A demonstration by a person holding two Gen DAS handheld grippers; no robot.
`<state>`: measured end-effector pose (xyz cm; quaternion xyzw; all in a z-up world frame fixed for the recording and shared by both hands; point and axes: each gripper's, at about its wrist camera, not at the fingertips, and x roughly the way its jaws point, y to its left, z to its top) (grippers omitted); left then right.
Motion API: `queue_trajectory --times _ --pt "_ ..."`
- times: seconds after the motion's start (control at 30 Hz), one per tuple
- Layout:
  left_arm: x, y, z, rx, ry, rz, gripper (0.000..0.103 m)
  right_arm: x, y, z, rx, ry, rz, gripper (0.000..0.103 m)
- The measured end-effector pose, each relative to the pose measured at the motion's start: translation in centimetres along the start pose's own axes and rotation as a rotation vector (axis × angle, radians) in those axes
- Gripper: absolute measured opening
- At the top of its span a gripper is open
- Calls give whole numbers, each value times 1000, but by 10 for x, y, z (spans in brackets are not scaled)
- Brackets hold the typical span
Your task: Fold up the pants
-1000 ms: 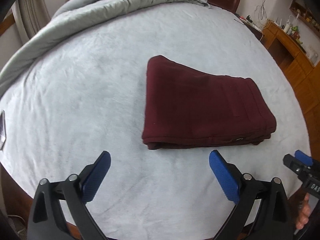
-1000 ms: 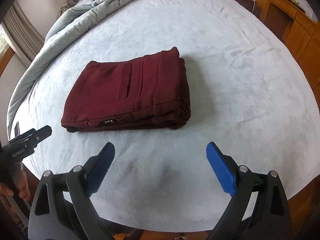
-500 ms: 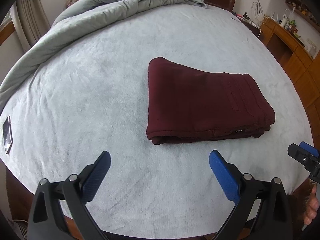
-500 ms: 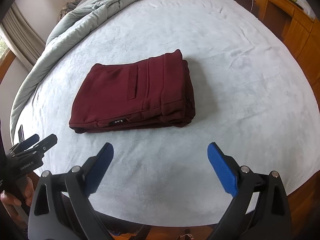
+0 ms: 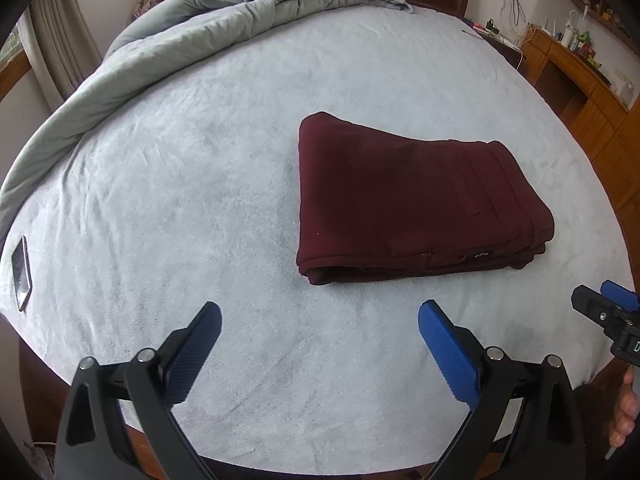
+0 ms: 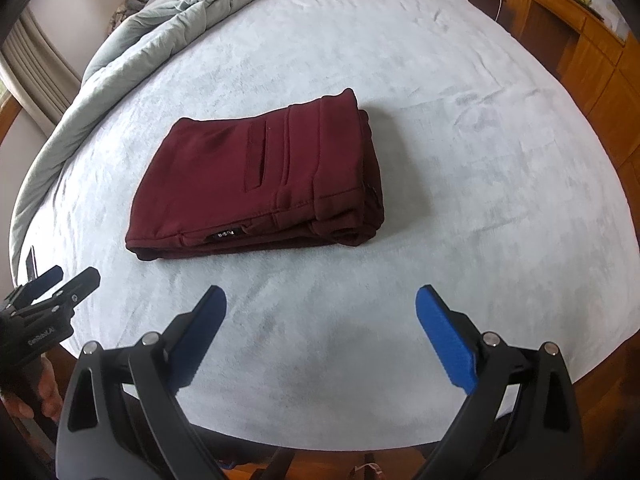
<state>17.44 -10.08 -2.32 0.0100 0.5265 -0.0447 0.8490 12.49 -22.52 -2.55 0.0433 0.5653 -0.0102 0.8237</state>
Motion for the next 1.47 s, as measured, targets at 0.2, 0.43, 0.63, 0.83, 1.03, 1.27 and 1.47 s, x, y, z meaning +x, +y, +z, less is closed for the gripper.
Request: queue_trajectory --times 0.2,0.43,0.63,0.83,1.03,1.27,1.47 --pt "2 -3 -2 7 4 10 99 2 1 -1 10 4 2 95" --pt "7 -1 -1 2 17 10 99 4 1 -1 12 7 -1 95" --pt "12 -3 -3 2 30 12 99 6 3 -2 8 12 1 95" --pt "15 -6 -4 6 38 10 99 8 4 -3 9 18 -3 95" --pt "15 -8 -5 2 35 9 99 11 5 -2 8 26 -1 95" --pt "17 -9 -4 -2 49 2 99 12 6 -4 13 30 2 95" --pt "16 -8 -3 -2 50 3 99 13 6 -4 14 31 4 95"
